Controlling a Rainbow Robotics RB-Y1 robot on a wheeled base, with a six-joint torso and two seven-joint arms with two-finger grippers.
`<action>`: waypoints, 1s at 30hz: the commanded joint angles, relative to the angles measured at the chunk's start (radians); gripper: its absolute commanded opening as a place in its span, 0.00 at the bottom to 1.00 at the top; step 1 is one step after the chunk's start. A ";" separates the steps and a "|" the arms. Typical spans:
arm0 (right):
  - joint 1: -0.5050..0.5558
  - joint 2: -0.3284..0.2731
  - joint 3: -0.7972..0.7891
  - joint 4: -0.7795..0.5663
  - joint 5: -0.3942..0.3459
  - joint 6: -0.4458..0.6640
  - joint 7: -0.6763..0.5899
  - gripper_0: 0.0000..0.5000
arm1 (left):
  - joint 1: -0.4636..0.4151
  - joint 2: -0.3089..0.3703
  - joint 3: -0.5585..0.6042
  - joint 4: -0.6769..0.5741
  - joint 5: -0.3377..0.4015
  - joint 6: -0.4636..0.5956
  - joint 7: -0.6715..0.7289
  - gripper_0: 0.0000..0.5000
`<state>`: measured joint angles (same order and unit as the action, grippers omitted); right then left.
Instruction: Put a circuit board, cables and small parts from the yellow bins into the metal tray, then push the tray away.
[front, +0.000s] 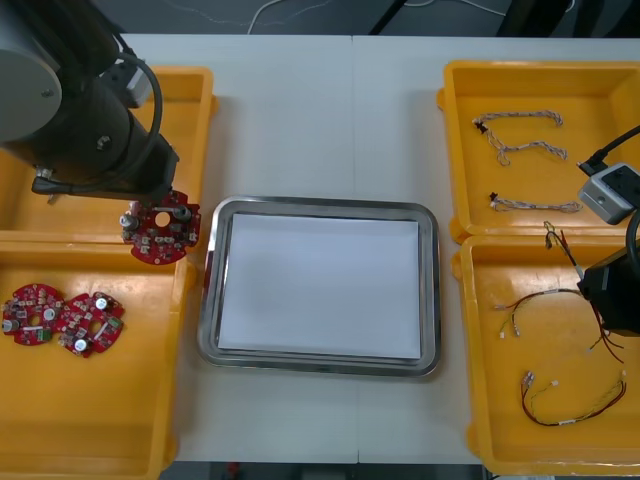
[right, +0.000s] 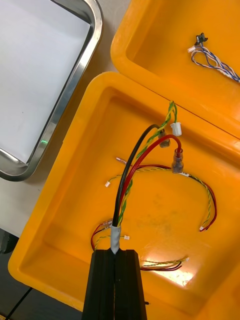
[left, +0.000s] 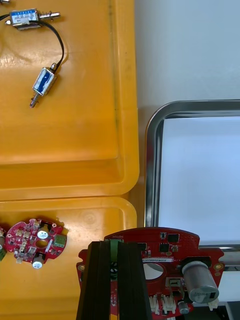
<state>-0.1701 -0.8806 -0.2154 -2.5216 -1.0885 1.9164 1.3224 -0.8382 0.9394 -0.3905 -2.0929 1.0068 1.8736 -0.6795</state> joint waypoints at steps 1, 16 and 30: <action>-0.022 -0.038 -0.022 -0.026 -0.002 0.004 0.031 0.00 | -0.056 -0.011 -0.028 -0.010 0.018 0.002 0.041 0.00; -0.022 -0.038 -0.022 -0.026 -0.002 0.004 0.031 0.00 | -0.035 -0.163 -0.189 -0.052 -0.155 -0.007 0.170 0.00; -0.022 -0.038 -0.022 -0.026 -0.002 0.004 0.031 0.00 | 0.128 -0.234 -0.252 -0.096 -0.373 -0.079 0.149 0.00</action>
<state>-0.1704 -0.8806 -0.2154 -2.5217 -1.0885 1.9164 1.3224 -0.7624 0.7145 -0.6241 -2.1468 0.6646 1.8314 -0.5452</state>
